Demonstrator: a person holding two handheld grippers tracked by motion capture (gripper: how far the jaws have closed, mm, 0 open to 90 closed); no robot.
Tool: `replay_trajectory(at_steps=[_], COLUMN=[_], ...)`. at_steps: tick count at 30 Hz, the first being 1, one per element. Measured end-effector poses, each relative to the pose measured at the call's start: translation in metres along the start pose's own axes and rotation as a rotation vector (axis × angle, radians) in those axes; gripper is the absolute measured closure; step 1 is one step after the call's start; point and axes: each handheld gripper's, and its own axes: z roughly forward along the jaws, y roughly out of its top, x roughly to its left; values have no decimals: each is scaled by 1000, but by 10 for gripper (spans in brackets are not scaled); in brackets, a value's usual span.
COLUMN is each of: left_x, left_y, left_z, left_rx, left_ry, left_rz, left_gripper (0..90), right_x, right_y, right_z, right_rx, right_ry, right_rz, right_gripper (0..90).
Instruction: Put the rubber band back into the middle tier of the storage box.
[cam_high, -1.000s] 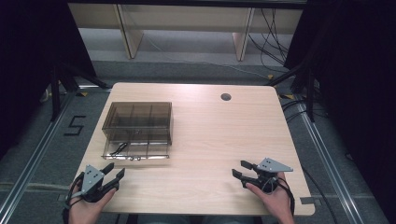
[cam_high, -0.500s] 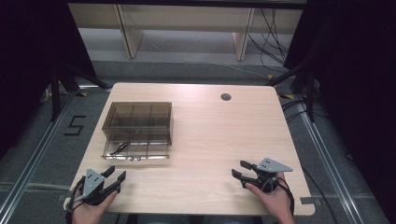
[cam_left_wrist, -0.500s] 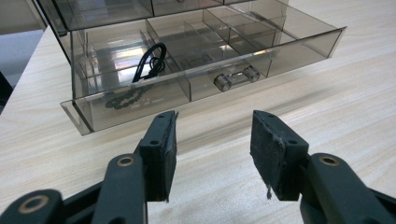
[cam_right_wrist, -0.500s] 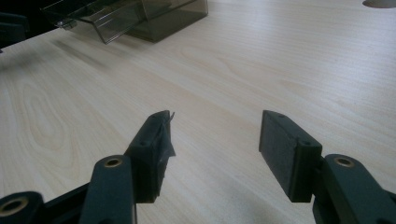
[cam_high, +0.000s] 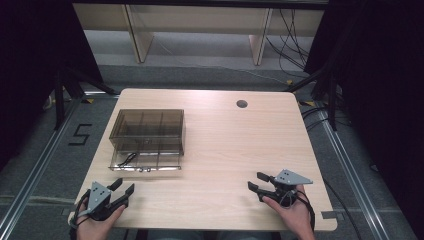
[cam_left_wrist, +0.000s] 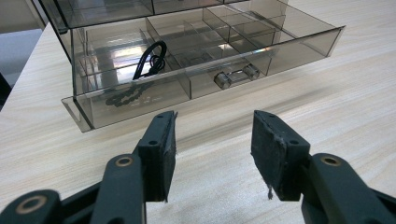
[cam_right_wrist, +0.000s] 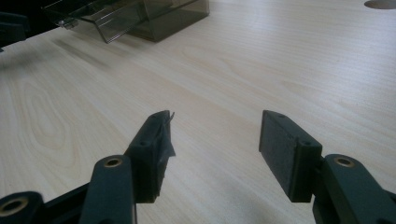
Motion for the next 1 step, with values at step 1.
replay_trajectory(at_steps=[1], left_x=[0], left_y=[0], left_z=[0], left_rx=[0], left_ry=[0], left_rz=[0], left_gripper=[498], right_x=[0], right_y=[0], right_z=[0], right_rx=[-1], right_ry=[0], right_rz=[0], right_gripper=[445])
